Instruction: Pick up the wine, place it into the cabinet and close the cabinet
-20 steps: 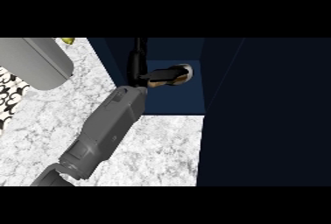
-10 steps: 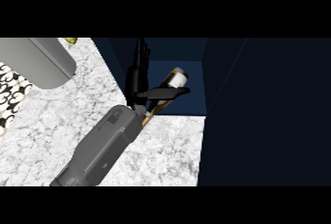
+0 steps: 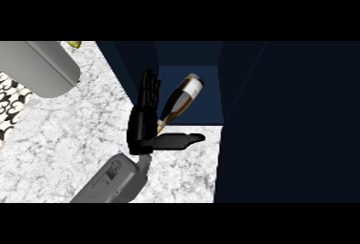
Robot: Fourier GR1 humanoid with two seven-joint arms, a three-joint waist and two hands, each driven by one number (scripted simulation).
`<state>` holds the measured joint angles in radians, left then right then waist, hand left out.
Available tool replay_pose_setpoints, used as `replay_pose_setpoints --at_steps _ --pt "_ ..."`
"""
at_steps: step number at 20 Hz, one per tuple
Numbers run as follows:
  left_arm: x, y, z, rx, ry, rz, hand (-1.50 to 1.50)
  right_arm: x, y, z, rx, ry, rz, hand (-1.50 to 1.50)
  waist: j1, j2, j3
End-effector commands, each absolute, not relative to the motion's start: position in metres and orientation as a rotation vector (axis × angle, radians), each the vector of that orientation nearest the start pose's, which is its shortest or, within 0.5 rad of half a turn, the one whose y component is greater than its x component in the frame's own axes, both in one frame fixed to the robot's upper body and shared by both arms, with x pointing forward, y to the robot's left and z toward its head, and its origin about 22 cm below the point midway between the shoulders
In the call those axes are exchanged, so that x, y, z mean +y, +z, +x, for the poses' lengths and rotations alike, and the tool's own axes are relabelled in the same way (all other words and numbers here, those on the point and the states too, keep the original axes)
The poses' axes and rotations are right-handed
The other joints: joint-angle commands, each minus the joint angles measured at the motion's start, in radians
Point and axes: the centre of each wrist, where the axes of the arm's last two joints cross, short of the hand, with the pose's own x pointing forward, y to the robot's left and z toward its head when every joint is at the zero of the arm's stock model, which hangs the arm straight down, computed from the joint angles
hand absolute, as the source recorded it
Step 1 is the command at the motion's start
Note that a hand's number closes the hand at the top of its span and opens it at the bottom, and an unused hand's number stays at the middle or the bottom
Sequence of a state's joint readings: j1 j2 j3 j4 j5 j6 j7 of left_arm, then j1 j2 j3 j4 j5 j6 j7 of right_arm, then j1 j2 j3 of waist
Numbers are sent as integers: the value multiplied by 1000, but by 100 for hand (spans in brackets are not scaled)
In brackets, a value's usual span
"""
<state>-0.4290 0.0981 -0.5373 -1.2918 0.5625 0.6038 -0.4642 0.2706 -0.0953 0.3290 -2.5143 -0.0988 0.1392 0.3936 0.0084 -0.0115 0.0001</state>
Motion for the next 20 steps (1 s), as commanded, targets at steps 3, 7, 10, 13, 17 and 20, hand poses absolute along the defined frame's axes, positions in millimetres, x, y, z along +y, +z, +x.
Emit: replay_pose_setpoints --at_steps 3,7,10,13,17,20 --pt "96 35 239 -1878 195 -214 -150 -210 202 77 -1910 301 373 -150 -3 1 0" --pt "101 14 205 -1884 211 -206 -150 -212 204 75 -1878 352 388 -150 -9 6 -1" --pt "114 26 199 -1903 205 -177 -150 -209 193 91 -1811 569 397 150 -6 6 0" --pt "136 29 184 -1896 205 -175 -150 -205 190 84 -1734 664 529 150 -4 2 0" --pt "149 18 162 -1897 213 -159 -150 -192 192 74 -1689 710 676 150 4 3 -2" --pt "181 29 165 -1895 208 -143 -150 -187 192 72 -1687 781 696 150 -1 4 -2"
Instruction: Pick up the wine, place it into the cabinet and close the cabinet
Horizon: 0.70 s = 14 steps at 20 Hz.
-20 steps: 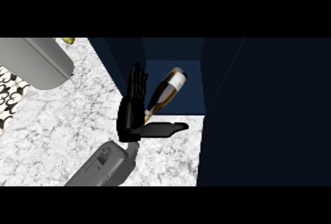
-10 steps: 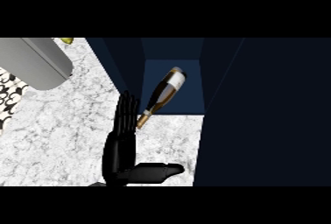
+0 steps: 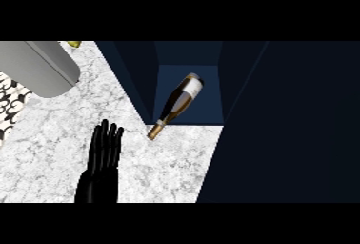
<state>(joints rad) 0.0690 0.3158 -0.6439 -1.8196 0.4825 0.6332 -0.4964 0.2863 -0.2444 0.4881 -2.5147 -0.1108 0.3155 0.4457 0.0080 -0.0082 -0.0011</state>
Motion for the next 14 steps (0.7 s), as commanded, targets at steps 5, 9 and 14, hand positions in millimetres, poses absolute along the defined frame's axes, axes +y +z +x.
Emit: replay_pose_setpoints --at_steps 5,9,14 --pt "198 38 144 -1913 190 -131 -150 -173 197 75 -1751 799 695 150 15 -4 -3" --pt "222 51 150 -1948 213 -103 -150 -154 187 87 -1695 807 740 150 17 0 -4" --pt "239 50 136 -1902 213 -113 -150 -128 190 94 -1654 766 806 150 36 -2 -7"
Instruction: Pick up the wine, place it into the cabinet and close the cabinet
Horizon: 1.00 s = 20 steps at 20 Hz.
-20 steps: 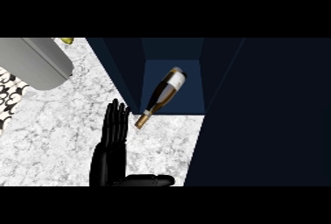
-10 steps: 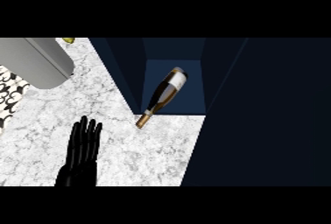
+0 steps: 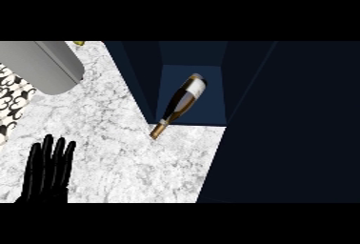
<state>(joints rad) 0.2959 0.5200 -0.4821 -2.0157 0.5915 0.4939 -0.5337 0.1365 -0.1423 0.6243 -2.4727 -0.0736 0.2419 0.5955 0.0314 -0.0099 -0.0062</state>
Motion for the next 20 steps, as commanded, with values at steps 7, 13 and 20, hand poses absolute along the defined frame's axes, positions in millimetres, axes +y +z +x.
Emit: replay_pose_setpoints --at_steps 7,13,20 --pt "276 52 134 -1934 228 -107 -150 -87 192 104 -1637 743 797 150 9 4 -1" --pt "302 71 127 -1946 188 -170 -150 -54 201 140 -1697 725 702 150 39 8 0" --pt "327 75 122 -1950 176 -181 -150 -10 225 186 -1642 700 666 150 53 10 1"
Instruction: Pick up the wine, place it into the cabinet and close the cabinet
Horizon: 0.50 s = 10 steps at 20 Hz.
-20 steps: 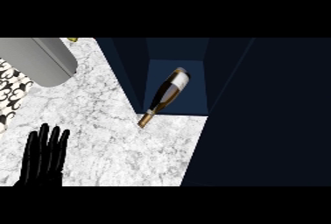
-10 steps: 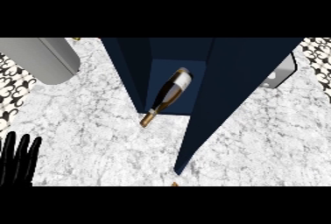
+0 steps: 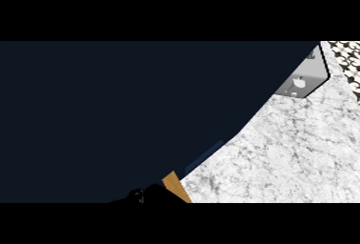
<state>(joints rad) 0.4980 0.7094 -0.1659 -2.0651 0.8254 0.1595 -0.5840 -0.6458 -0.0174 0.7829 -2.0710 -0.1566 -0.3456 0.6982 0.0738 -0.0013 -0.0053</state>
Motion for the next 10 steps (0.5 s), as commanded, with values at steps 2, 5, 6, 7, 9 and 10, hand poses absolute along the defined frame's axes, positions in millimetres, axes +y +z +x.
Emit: replay_pose_setpoints --at_steps 2,5,6,7,9,10 --pt "324 90 125 -1960 150 -213 -150 6 231 210 -1653 726 630 150 20 7 2" --pt "341 85 127 -1959 168 -190 -150 20 261 228 -1665 721 642 150 4 7 2" --pt "341 92 131 -1968 187 -198 -150 33 252 236 -1685 715 597 150 15 10 2" --pt "343 88 136 -1964 174 -179 -150 35 265 249 -1678 732 606 150 12 15 1" --pt "356 87 138 -1976 221 -169 -150 43 272 262 -1676 742 603 150 1 12 2" --pt "344 99 126 -1954 184 -210 -150 49 273 267 -1652 753 594 150 15 8 3"
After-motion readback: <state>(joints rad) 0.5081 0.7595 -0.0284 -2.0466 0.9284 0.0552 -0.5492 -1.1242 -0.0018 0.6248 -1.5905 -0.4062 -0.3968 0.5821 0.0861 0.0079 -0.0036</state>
